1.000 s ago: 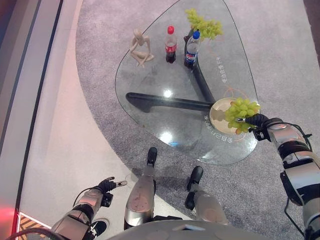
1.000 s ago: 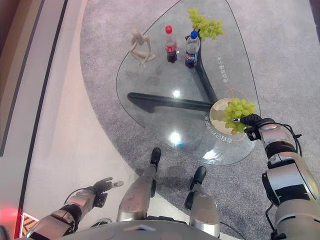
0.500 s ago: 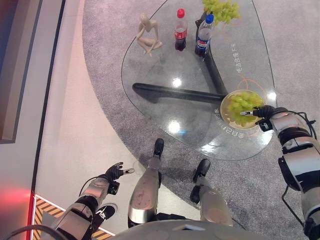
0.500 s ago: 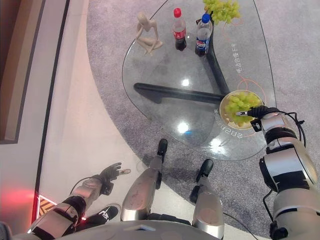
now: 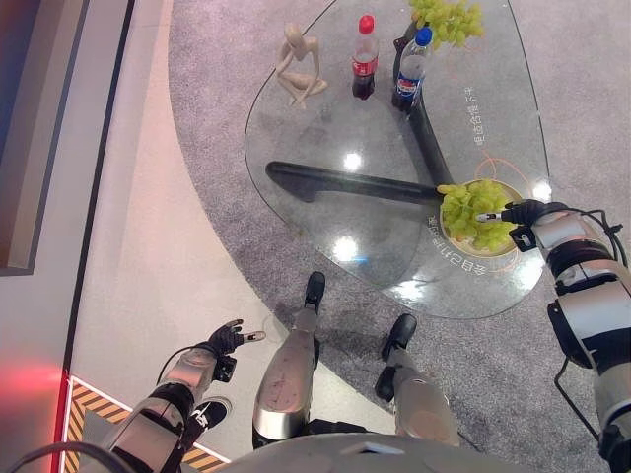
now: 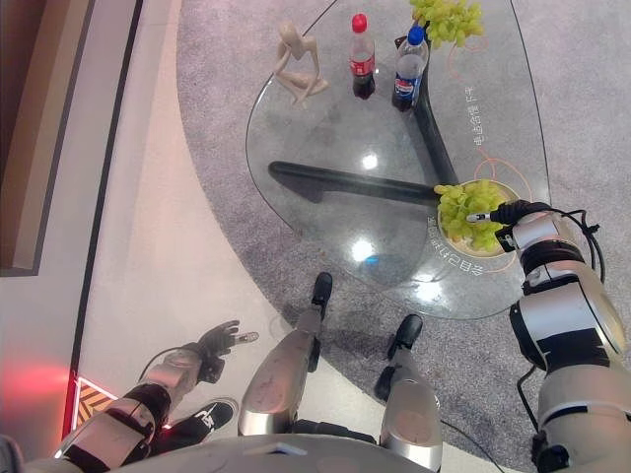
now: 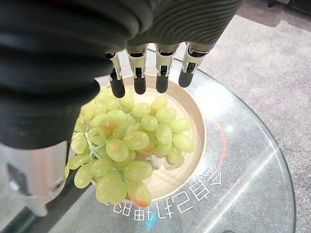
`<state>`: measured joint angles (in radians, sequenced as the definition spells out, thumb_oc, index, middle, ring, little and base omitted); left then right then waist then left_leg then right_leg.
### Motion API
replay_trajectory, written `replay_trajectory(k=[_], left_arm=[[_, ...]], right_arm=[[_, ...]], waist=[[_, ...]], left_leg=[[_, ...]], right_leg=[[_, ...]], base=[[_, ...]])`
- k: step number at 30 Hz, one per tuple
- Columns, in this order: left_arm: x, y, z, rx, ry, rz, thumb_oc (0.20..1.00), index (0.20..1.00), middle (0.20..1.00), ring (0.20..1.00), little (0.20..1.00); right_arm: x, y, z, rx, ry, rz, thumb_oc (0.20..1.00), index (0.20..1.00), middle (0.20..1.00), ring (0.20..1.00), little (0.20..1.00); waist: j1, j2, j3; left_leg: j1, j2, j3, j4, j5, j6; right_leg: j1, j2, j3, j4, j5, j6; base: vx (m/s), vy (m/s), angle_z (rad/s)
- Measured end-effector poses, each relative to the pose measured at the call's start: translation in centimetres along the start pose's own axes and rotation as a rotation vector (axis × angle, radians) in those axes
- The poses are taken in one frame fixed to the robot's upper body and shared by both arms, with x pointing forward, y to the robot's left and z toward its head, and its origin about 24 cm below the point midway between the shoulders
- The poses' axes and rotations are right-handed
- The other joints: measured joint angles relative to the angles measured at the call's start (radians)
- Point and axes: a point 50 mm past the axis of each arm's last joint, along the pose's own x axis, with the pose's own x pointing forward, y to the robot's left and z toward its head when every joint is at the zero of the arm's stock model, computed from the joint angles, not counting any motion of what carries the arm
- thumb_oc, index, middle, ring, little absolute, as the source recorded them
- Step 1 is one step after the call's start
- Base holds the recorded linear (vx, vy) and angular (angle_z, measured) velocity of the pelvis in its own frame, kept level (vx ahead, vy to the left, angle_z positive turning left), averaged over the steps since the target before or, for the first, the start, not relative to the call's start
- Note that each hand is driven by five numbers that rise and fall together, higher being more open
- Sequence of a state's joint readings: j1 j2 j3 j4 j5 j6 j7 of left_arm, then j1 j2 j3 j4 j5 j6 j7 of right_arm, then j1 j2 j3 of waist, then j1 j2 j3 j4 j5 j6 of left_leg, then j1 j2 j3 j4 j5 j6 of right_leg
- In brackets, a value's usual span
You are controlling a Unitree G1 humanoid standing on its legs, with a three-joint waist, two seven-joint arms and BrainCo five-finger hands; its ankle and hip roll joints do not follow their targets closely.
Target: Pick up fruits into the plate
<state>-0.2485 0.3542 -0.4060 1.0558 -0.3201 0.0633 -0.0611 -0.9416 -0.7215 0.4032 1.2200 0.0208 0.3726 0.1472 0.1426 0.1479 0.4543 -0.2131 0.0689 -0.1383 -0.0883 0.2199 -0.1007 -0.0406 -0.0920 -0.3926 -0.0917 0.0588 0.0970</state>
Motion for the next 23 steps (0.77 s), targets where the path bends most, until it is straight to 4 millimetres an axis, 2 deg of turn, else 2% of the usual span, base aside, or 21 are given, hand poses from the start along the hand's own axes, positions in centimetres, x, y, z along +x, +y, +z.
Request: replay_trajectory(k=[2, 6, 7, 8, 9, 10, 11, 13, 15, 18, 20, 23], left_arm=[[0.0, 0.0, -0.1, -0.001, 0.004, -0.002, 1.000, 1.000, 1.000, 1.000, 1.000], [0.0, 0.2, -0.7, -0.017, 0.041, 0.002, 1.000, 1.000, 1.000, 1.000, 1.000], [-0.1, 0.2, -1.3, -0.025, 0.064, 0.003, 1.000, 1.000, 1.000, 1.000, 1.000], [-0.1, 0.3, -1.5, -0.032, 0.072, 0.005, 1.000, 1.000, 1.000, 1.000, 1.000], [-0.2, 0.4, -2.0, -0.051, 0.095, 0.012, 1.000, 1.000, 1.000, 1.000, 1.000], [-0.3, 0.5, -2.8, -0.064, 0.131, 0.018, 1.000, 1.000, 1.000, 1.000, 1.000], [-0.3, 0.4, -3.1, -0.070, 0.146, 0.013, 1.000, 1.000, 1.000, 1.000, 1.000], [-0.5, -0.1, -4.6, -0.104, 0.191, 0.014, 1.000, 1.000, 1.000, 1.000, 1.000], [-1.0, -0.8, -6.8, -0.126, 0.265, 0.008, 1.000, 1.000, 1.000, 1.000, 1.000], [-1.8, -2.1, -9.4, -0.159, 0.349, -0.007, 1.000, 1.000, 1.000, 1.000, 1.000], [-2.1, -2.5, -10.2, -0.181, 0.374, -0.005, 1.000, 1.000, 1.000, 1.000, 1.000], [-2.5, -3.2, -11.4, -0.197, 0.406, -0.016, 1.000, 1.000, 1.000, 1.000, 1.000]], right_arm=[[0.1, 0.6, -0.2, 0.043, -0.006, 0.015, 1.000, 1.000, 1.000, 1.000, 1.000], [0.6, 4.9, -1.6, 0.183, -0.067, 0.126, 1.000, 1.000, 1.000, 1.000, 1.000], [0.6, 8.0, -2.9, 0.285, -0.083, 0.199, 1.000, 1.000, 1.000, 1.000, 1.000], [0.6, 9.2, -3.6, 0.306, -0.077, 0.228, 1.000, 1.000, 1.000, 1.000, 1.000], [0.3, 11.9, -4.8, 0.370, -0.061, 0.293, 1.000, 1.000, 1.000, 1.000, 1.000], [-0.3, 15.3, -7.4, 0.419, 0.002, 0.366, 1.000, 1.000, 1.000, 1.000, 1.000], [-1.1, 17.8, -10.4, 0.444, 0.071, 0.410, 1.000, 1.000, 1.000, 1.000, 1.000], [-3.2, 21.6, -15.1, 0.509, 0.177, 0.475, 1.000, 1.000, 1.000, 1.000, 1.000], [-6.2, 24.9, -20.2, 0.542, 0.325, 0.542, 1.000, 1.000, 1.000, 1.000, 1.000], [-9.8, 26.7, -25.4, 0.644, 0.505, 0.555, 1.000, 1.000, 1.000, 1.000, 1.000], [-11.1, 26.9, -27.3, 0.691, 0.577, 0.535, 1.000, 1.000, 1.000, 1.000, 1.000], [-12.5, 27.1, -29.2, 0.690, 0.642, 0.527, 1.000, 1.000, 1.000, 1.000, 1.000]], waist=[[-0.003, -0.003, -0.001], [-0.017, -0.032, -0.013], [-0.029, -0.054, -0.024], [-0.033, -0.062, -0.028], [-0.039, -0.085, -0.041], [-0.052, -0.111, -0.055], [-0.061, -0.130, -0.073], [-0.077, -0.160, -0.105], [-0.101, -0.187, -0.163], [-0.157, -0.196, -0.229], [-0.179, -0.187, -0.263], [-0.203, -0.165, -0.309]], left_leg=[[0.009, 0.000, 0.002, 0.000, 0.000, 0.000], [0.031, 0.003, 0.015, 0.000, -0.001, 0.000], [0.040, 0.003, 0.023, -0.001, -0.006, 0.000], [0.044, 0.004, 0.027, -0.001, -0.008, 0.000], [0.053, 0.005, 0.039, -0.001, -0.011, 0.002], [0.066, 0.005, 0.049, -0.001, -0.017, 0.004], [0.075, 0.006, 0.060, -0.001, -0.030, 0.009], [0.109, 0.004, 0.083, -0.004, -0.049, 0.018], [0.142, 0.003, 0.121, -0.006, -0.070, 0.025], [0.188, 0.004, 0.167, -0.007, -0.091, 0.030], [0.213, 0.016, 0.192, -0.007, -0.105, 0.023], [0.236, 0.022, 0.227, -0.007, -0.114, 0.026]], right_leg=[[0.010, 0.000, 0.000, 0.000, 0.000, 0.000], [0.029, 0.001, 0.003, 0.000, -0.001, 0.000], [0.035, 0.001, 0.009, 0.000, -0.001, 0.000], [0.037, 0.001, 0.014, 0.000, -0.001, 0.000], [0.039, 0.000, 0.025, 0.000, -0.001, 0.000], [0.048, -0.002, 0.033, 0.000, -0.001, 0.001], [0.052, -0.003, 0.042, 0.000, -0.002, 0.002], [0.075, -0.008, 0.064, 0.000, -0.005, 0.005], [0.086, -0.015, 0.103, 0.000, -0.008, 0.006], [0.108, -0.020, 0.148, -0.001, -0.011, 0.007], [0.114, -0.017, 0.178, -0.001, -0.017, 0.010], [0.116, -0.011, 0.211, -0.001, -0.017, 0.010]], base=[[0.00, 0.000, 0.00], [0.04, 0.015, -0.02], [0.07, 0.003, -0.08], [0.08, 0.000, -0.19], [0.10, 0.016, -0.23], [0.14, 0.027, -0.27], [0.18, 0.045, -0.26], [0.17, 0.055, -0.33], [0.16, 0.062, -0.51], [0.12, 0.075, -0.46], [0.09, 0.090, -0.42], [0.05, 0.062, -0.35]])
